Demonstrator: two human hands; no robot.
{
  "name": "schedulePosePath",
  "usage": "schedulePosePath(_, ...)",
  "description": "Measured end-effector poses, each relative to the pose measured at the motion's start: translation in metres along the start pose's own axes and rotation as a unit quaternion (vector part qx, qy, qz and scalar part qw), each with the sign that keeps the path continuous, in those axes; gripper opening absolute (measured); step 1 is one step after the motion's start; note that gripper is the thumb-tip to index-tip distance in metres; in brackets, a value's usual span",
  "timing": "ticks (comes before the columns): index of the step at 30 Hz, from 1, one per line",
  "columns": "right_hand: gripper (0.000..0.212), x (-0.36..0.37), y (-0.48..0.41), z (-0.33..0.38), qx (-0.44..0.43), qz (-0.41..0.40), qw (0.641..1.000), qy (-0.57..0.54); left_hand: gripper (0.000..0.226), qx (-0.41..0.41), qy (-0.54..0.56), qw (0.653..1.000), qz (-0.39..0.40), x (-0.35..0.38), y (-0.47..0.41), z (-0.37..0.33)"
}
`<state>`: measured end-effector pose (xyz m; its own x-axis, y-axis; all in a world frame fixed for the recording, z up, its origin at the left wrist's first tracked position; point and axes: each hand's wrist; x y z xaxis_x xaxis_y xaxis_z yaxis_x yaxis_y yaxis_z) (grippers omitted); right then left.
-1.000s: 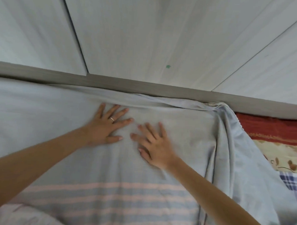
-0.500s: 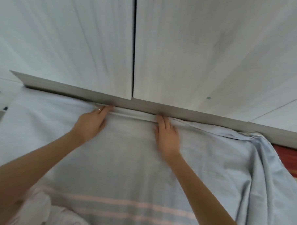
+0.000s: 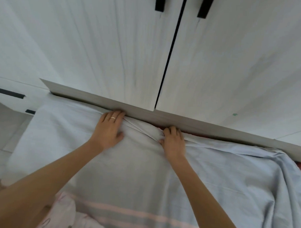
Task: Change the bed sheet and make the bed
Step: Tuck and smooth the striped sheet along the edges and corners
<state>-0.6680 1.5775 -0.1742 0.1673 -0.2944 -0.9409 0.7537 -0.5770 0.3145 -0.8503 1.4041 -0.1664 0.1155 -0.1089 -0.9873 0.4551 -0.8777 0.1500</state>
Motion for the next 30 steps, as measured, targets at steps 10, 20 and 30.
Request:
schedulePosePath(10,0.048,-0.037,-0.03,-0.015,-0.028,0.237,0.97,-0.034,0.062,0.031,-0.026,0.996,0.085,-0.015,-0.011,0.014)
schedulePosePath(20,0.056,-0.068,-0.026,-0.029,-0.049,0.279,0.948,-0.147,0.034,0.104,0.124,0.983,-0.087,-0.028,0.0,0.025)
schedulePosePath(30,0.029,-0.08,-0.026,-0.024,0.108,0.325,0.875,-0.342,0.023,0.178,0.061,0.97,-0.156,-0.028,0.023,0.036)
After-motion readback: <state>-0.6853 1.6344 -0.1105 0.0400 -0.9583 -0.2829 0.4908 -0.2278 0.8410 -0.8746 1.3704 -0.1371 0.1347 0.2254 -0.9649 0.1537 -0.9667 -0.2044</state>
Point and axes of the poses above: each hand's wrist, its own y-axis away from the middle knuckle, its own x-axis out of the palm, z = x × y, and after that the axes turned 12 degrees about z, right-handed
